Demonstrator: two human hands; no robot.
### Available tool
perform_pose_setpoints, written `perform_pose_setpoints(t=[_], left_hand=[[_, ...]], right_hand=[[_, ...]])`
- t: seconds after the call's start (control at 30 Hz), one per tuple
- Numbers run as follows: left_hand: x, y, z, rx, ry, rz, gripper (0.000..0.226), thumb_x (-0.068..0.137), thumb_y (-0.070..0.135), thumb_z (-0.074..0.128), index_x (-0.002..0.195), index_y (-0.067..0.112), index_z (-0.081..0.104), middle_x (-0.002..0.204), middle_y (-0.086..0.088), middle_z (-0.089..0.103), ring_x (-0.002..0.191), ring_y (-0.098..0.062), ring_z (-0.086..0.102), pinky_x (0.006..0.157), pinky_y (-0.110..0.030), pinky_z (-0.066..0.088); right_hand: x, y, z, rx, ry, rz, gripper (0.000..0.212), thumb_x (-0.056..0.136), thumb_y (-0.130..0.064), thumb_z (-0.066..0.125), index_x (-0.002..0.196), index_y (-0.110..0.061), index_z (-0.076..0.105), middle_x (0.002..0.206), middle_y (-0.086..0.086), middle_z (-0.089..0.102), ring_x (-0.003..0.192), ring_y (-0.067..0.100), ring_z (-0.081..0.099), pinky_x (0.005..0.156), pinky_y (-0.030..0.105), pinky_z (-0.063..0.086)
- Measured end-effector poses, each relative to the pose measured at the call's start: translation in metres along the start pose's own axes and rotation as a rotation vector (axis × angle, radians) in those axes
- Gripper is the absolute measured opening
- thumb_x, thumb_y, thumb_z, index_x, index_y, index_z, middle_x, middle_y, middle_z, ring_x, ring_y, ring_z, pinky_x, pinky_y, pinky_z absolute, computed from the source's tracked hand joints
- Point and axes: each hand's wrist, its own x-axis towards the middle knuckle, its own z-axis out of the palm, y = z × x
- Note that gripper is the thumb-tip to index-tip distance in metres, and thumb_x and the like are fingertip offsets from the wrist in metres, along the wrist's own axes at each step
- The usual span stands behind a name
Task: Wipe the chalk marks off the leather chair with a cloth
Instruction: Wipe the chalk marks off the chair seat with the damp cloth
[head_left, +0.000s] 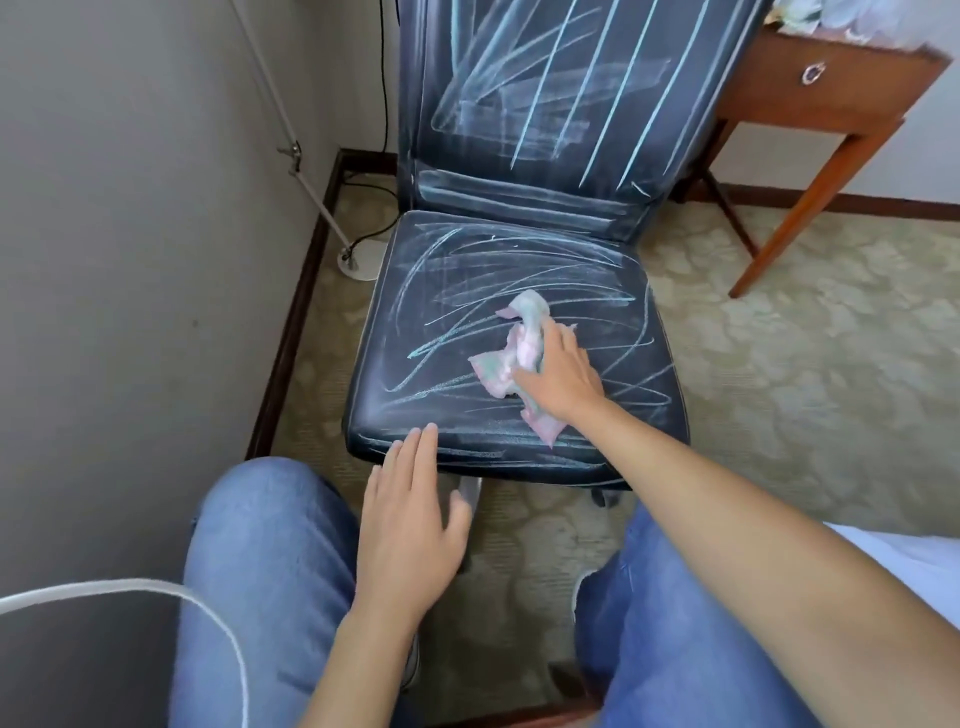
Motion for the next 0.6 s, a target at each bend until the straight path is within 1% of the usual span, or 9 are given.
perform_pose_setpoints(t=[0.03,0.07,0.13,0.2,0.27,0.37,0.5,0.53,0.6], left_hand=[[-0.003,0.001,-0.001,-0.023,0.008,0.0,0.071,0.101,0.031,0.053,0.164,0.018,0.023,0.167,-0.001,0.033,0.156,-0.019,0.025,0.126,-0.049,0.027],[-0.007,0.003,-0.003,-0.041,0.016,0.006,0.073,0.1,0.027,0.058,0.164,0.018,0.023,0.167,0.0,0.033,0.155,-0.018,0.026,0.126,-0.048,0.029],[-0.015,0.002,-0.009,-0.062,0.018,0.018,0.075,0.1,0.023,0.061,0.164,0.02,0.022,0.167,0.003,0.032,0.155,-0.013,0.026,0.126,-0.042,0.029],[-0.025,-0.001,-0.021,-0.071,0.032,0.001,0.076,0.1,0.023,0.061,0.164,0.024,0.022,0.165,0.009,0.033,0.153,-0.008,0.028,0.123,-0.034,0.031],[-0.03,-0.004,-0.031,-0.033,0.051,-0.021,0.074,0.098,0.021,0.063,0.162,0.023,0.026,0.159,0.01,0.04,0.145,-0.007,0.036,0.114,-0.028,0.034],[-0.018,-0.004,-0.027,0.063,0.052,-0.008,0.074,0.096,0.018,0.065,0.161,0.017,0.03,0.156,0.001,0.047,0.141,-0.015,0.042,0.111,-0.032,0.038],[0.004,0.008,-0.005,0.069,0.05,0.003,0.07,0.096,0.016,0.066,0.159,0.013,0.035,0.151,-0.002,0.052,0.135,-0.011,0.04,0.108,-0.026,0.033],[0.008,0.009,0.002,0.076,0.039,0.025,0.07,0.096,0.015,0.066,0.159,0.011,0.036,0.151,-0.003,0.052,0.136,-0.013,0.041,0.109,-0.027,0.033],[0.019,0.007,0.013,0.11,0.004,0.078,0.068,0.095,0.015,0.066,0.157,0.008,0.038,0.151,-0.008,0.052,0.139,-0.021,0.046,0.116,-0.035,0.038]], right_hand=[[0.002,-0.001,0.004,-0.042,-0.034,0.002,0.072,0.092,-0.046,0.052,0.151,-0.036,0.012,0.159,0.006,0.027,0.134,0.037,0.038,0.104,0.052,0.037],[0.003,-0.001,0.009,-0.082,-0.034,-0.001,0.072,0.092,-0.045,0.05,0.151,-0.039,0.009,0.161,0.009,0.027,0.136,0.038,0.036,0.104,0.053,0.034],[0.004,-0.001,0.014,-0.105,0.008,-0.011,0.067,0.092,-0.042,0.049,0.148,-0.041,0.012,0.155,0.008,0.037,0.13,0.037,0.039,0.098,0.051,0.034],[0.006,-0.001,0.016,-0.099,0.01,-0.035,0.062,0.092,-0.04,0.051,0.145,-0.043,0.018,0.146,0.005,0.043,0.123,0.035,0.042,0.094,0.05,0.034],[0.009,0.0,0.018,-0.092,-0.015,-0.06,0.056,0.092,-0.039,0.053,0.142,-0.044,0.029,0.143,0.003,0.043,0.12,0.033,0.044,0.096,0.049,0.035],[0.008,0.003,0.023,-0.049,-0.006,-0.092,0.048,0.088,-0.039,0.057,0.134,-0.039,0.045,0.136,0.002,0.048,0.117,0.032,0.049,0.096,0.046,0.036],[0.003,0.014,0.031,-0.06,0.065,-0.163,0.043,0.086,-0.042,0.059,0.127,-0.035,0.055,0.126,0.001,0.05,0.113,0.03,0.047,0.096,0.044,0.038],[0.002,0.015,0.033,-0.073,0.094,-0.19,0.04,0.085,-0.045,0.06,0.124,-0.035,0.058,0.124,-0.001,0.048,0.114,0.029,0.044,0.097,0.043,0.037],[0.0,0.013,0.038,-0.078,0.154,-0.284,0.034,0.084,-0.051,0.063,0.113,-0.033,0.065,0.127,-0.002,0.044,0.119,0.026,0.037,0.102,0.041,0.034]])
